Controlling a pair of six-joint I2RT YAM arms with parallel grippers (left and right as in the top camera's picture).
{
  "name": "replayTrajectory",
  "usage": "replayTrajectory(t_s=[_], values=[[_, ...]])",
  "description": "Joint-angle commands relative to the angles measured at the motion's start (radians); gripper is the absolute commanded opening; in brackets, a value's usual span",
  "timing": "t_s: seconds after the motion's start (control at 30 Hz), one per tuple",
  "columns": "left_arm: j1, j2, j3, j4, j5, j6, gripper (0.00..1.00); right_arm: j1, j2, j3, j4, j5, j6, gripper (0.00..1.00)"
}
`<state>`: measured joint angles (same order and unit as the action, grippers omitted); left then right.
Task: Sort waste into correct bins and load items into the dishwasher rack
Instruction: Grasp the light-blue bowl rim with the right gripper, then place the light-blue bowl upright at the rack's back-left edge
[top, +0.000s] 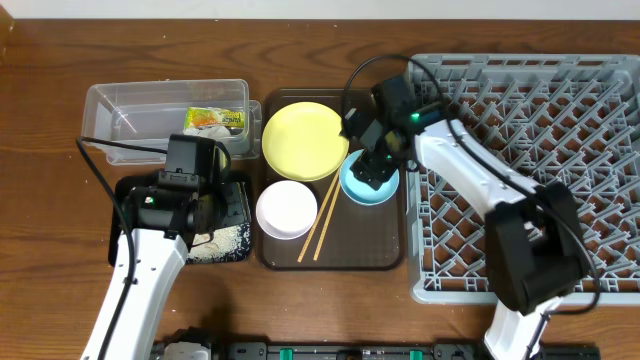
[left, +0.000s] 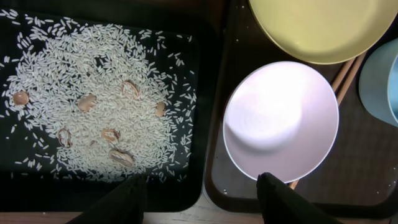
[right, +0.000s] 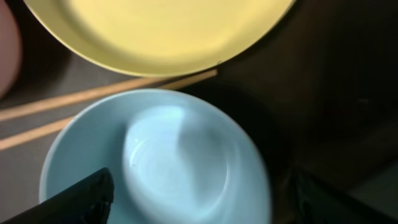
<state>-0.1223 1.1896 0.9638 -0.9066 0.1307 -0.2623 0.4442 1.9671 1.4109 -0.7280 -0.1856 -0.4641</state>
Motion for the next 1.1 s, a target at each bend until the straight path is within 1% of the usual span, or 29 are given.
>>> replayTrajectory(t_s=[0.0, 0.23, 0.27, 0.3, 0.4, 0.43, 0.47, 0.7, 0.8, 0.9, 1.07], values=[[0.004, 0.006, 0.007, -0.002, -0.011, -0.006, 0.60, 0.019, 0.039, 0.006, -0.003, 0.010, -0.011, 0.80], [0.004, 0.006, 0.007, -0.002, -0.011, -0.006, 0.60, 0.020, 0.039, 0.007, -0.010, 0.059, 0.015, 0.36], [0.004, 0.006, 0.007, -0.002, -0.012, -0.006, 0.60, 0.019, 0.035, 0.008, -0.014, 0.075, 0.020, 0.32], [0.004, 0.006, 0.007, -0.002, -0.011, -0.006, 0.60, 0.019, 0.033, 0.009, -0.014, 0.093, 0.033, 0.29], [0.004, 0.006, 0.007, -0.002, -0.011, -0.006, 0.60, 0.019, 0.007, 0.010, -0.016, 0.164, 0.076, 0.08], [0.004, 0.006, 0.007, -0.002, -0.011, -0.006, 0.60, 0.019, -0.002, 0.010, -0.016, 0.179, 0.084, 0.03], [0.004, 0.006, 0.007, -0.002, -0.011, -0.006, 0.60, 0.019, -0.018, 0.010, -0.016, 0.190, 0.087, 0.01], [0.004, 0.006, 0.007, -0.002, -0.011, -0.006, 0.61, 0.017, -0.146, 0.010, -0.016, 0.197, 0.091, 0.01], [0.004, 0.006, 0.007, -0.002, -0.011, -0.006, 0.60, 0.003, -0.227, 0.010, -0.011, 0.268, 0.099, 0.01], [0.004, 0.006, 0.007, -0.002, -0.011, -0.006, 0.60, -0.013, -0.291, 0.010, 0.022, 0.425, 0.136, 0.01], [0.004, 0.006, 0.007, -0.002, -0.011, -0.006, 0.61, -0.042, -0.337, 0.010, 0.153, 0.807, 0.143, 0.01]])
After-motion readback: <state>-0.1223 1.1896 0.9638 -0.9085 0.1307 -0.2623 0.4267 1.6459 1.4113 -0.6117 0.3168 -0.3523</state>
